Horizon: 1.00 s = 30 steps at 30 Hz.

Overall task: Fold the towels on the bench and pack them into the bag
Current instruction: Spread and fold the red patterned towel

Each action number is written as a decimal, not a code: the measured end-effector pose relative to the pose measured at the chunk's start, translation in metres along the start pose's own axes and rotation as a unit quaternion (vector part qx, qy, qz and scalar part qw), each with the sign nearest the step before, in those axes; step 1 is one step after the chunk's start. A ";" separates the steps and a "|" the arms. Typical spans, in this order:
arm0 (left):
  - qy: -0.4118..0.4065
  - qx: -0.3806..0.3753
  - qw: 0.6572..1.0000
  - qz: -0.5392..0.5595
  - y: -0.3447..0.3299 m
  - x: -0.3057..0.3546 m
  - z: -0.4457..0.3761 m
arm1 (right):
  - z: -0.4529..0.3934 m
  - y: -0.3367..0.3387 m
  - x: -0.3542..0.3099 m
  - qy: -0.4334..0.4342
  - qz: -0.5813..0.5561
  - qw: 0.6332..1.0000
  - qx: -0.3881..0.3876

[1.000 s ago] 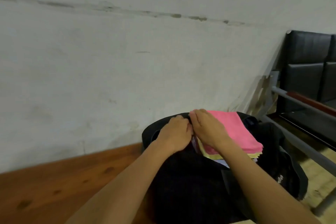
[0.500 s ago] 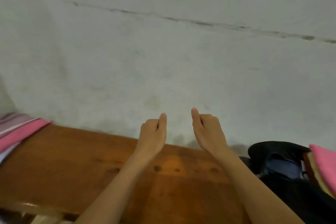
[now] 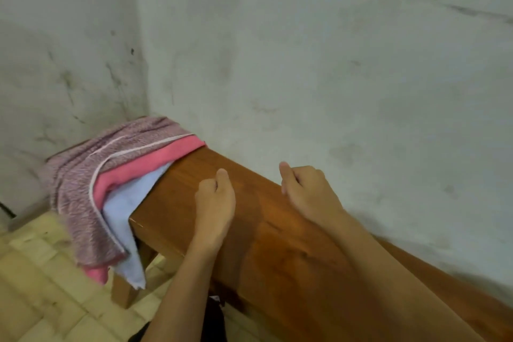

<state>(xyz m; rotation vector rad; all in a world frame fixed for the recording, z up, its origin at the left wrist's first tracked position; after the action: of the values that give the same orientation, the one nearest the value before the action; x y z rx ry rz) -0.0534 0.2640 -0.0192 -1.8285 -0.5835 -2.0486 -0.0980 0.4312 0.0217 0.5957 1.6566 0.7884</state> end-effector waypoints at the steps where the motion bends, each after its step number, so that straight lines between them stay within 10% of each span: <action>1: 0.001 0.019 1.000 0.010 0.010 0.001 -0.006 | -0.009 -0.013 -0.011 0.005 0.002 1.000 -0.016; 19: 0.101 0.223 0.948 0.202 0.096 -0.017 -0.054 | -0.121 -0.196 -0.145 0.263 0.084 0.943 -0.185; 30: 0.133 0.181 0.920 0.321 0.103 -0.010 -0.051 | -0.115 -0.176 -0.162 0.324 0.081 0.941 -0.044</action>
<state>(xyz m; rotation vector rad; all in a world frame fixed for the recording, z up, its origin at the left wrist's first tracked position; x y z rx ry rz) -0.0442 0.1495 -0.0253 -1.2686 -0.2157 -1.5707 -0.1700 0.1762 0.0050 0.4307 2.1695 1.2679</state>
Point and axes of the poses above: each hand's wrist, its own z-axis away from the middle knuckle, its own y-axis out of the back of the hand, x = y × z, the point moved 2 cm from there along -z, towards the middle knuckle
